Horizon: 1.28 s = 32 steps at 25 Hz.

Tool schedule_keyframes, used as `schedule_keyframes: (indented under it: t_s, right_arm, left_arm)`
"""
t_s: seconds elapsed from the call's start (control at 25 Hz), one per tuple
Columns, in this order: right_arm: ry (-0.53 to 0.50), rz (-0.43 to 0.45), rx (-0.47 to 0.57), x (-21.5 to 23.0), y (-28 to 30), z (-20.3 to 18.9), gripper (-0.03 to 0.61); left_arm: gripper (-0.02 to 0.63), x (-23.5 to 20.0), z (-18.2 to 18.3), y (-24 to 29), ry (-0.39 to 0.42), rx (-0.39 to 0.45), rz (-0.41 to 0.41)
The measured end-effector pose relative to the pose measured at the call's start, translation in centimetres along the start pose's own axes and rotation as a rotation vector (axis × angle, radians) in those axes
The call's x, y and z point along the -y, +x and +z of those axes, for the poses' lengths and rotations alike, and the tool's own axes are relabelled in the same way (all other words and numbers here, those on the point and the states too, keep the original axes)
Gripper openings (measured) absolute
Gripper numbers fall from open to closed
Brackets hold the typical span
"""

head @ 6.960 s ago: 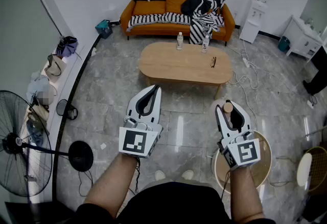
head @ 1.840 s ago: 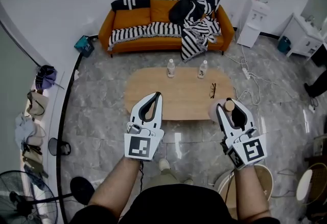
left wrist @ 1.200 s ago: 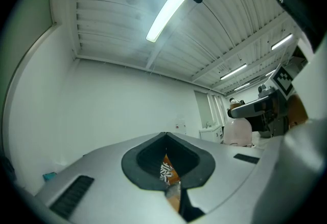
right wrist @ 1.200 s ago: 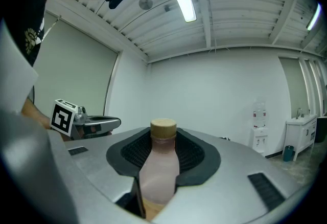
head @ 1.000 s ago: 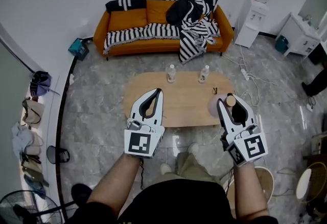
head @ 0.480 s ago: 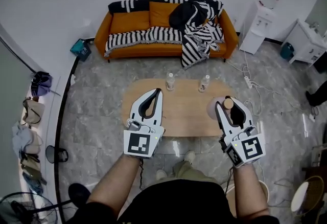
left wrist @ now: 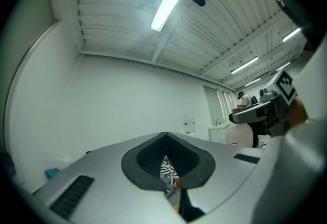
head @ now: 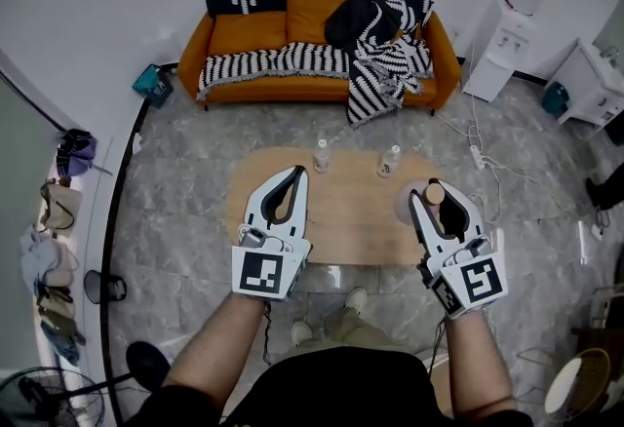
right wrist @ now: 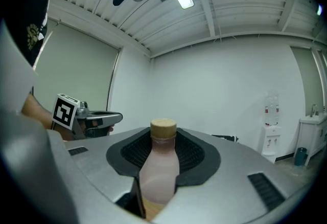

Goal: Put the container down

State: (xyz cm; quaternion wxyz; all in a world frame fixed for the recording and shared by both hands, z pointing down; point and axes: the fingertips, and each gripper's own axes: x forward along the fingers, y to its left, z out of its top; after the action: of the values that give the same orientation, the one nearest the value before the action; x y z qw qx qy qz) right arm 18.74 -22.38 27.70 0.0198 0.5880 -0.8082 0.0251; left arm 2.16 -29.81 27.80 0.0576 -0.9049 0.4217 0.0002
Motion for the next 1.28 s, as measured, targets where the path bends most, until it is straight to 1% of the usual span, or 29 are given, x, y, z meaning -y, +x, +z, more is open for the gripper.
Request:
schedule_keyframes:
  t_s: [0.08, 0.2, 0.36, 0.52, 0.68, 0.76, 0.84, 1.0, 1.16, 1.28]
  right_arm:
    - [0.007, 0.005, -0.023, 0.8, 0.6, -0.9, 0.152]
    - [0.025, 0.019, -0.033, 1.7, 1.4, -1.9, 0.152]
    - [0.035, 0.032, -0.055, 3.0, 2.4, -3.9, 0.152]
    - [0.061, 0.047, -0.064, 4.6, 3.6, -5.7, 0.152]
    - [0.077, 0.064, -0.083, 6.2, 4.1, -7.8, 0.152]
    - [0.069, 0.072, -0.085, 6.5, 4.5, -8.7, 0.152]
    - [0.052, 0.067, -0.088, 6.7, 4.9, -9.6, 0.152]
    - [0.070, 0.050, -0.115, 6.5, 5.4, -11.6, 0.152]
    - [0.071, -0.004, -0.146, 5.9, 5.9, -13.7, 0.152]
    - [0.067, -0.033, -0.157, 5.3, 5.8, -15.4, 0.152]
  left_arm:
    - [0.014, 0.0, -0.7, 0.9, -0.002, -0.010, 0.005]
    - [0.014, 0.5, -1.8, 2.0, -0.013, -0.003, 0.002]
    - [0.014, 0.6, -3.8, 3.7, 0.009, -0.059, 0.020]
    - [0.014, 1.6, -5.7, 5.9, -0.004, -0.054, 0.015]
    - [0.014, 2.6, -7.6, 7.6, 0.048, -0.093, 0.019]
    - [0.014, 2.7, -7.9, 8.1, 0.049, -0.099, 0.021]
    - [0.014, 2.5, -8.6, 8.1, 0.050, -0.106, 0.022]
    - [0.014, 2.3, -10.6, 7.7, 0.035, -0.120, 0.010]
    - [0.014, 1.2, -12.7, 7.0, 0.031, -0.138, -0.004]
    - [0.014, 0.6, -13.7, 6.8, 0.018, -0.131, -0.023]
